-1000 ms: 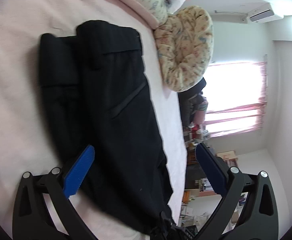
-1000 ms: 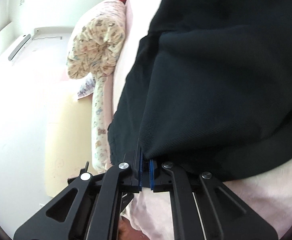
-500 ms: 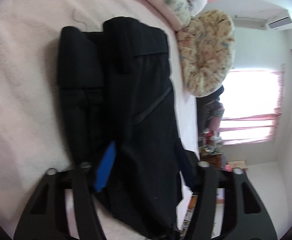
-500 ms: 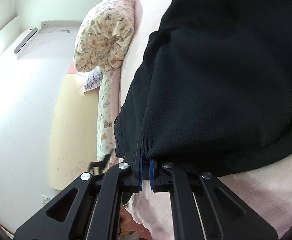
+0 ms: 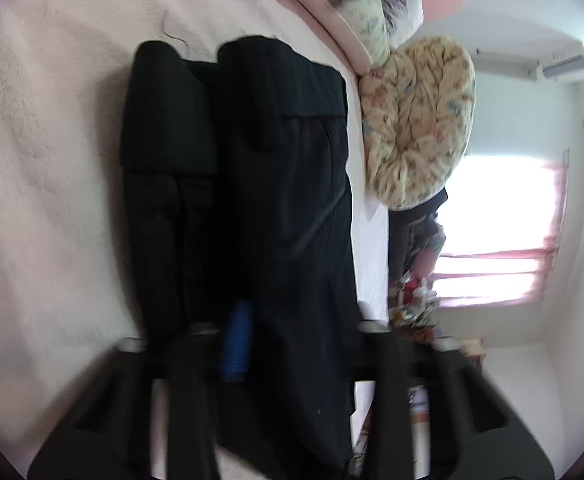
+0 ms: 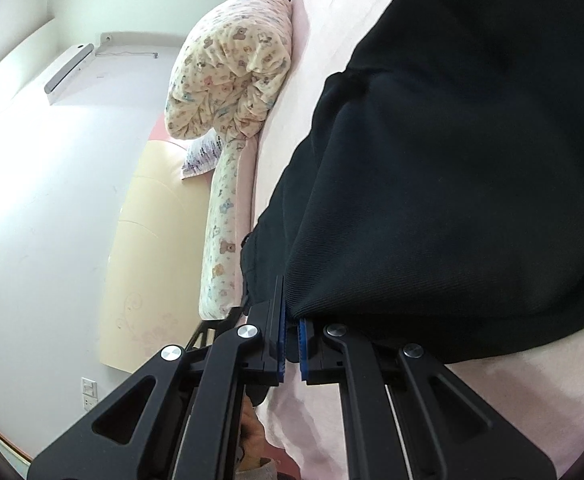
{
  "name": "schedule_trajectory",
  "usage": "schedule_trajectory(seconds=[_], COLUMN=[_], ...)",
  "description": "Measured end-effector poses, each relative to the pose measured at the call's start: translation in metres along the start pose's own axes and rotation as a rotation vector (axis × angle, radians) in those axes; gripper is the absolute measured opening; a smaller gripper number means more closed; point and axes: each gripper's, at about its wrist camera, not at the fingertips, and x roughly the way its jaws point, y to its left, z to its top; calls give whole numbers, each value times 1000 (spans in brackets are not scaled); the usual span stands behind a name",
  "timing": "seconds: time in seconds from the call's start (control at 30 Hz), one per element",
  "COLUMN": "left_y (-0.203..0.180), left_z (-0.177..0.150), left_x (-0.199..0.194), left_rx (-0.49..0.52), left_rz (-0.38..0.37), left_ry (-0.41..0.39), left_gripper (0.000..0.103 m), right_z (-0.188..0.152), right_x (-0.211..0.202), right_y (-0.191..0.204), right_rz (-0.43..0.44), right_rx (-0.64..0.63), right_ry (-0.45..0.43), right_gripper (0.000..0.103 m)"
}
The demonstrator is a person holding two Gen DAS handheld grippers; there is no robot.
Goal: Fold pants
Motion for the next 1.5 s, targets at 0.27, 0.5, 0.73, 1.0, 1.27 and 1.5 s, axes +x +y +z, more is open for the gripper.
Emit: schedule_trajectory(seconds=[0.27,0.5,0.73,1.0,1.27,1.5], left_y=[-5,17,18,0,-53,-97], left_z=[-13,-22,-25,-61,-91,-153], left_x=[-29,-32,-47,-105,-68,-16], left_rx=[52,11,6,60,397,797], left_rz=[1,100,60,131,-3,13], left_ry=[-148,-160,-184,-469,-273,-82], left_gripper=[8,15,37,87,99,100], right_z=[-12,-22,-23,56,118,137], right_x=[0,0,-43,-280,-443,-447], right_y=[-4,-15,-29,-64,-116,-136], right_rz=[-13,-103,-158,-362,-555,-639], right_rx=[-5,-49,-67,19,192,218], right_ry=[41,73,221,-379,-731,-741], right_gripper=[5,6,49,48,48,45])
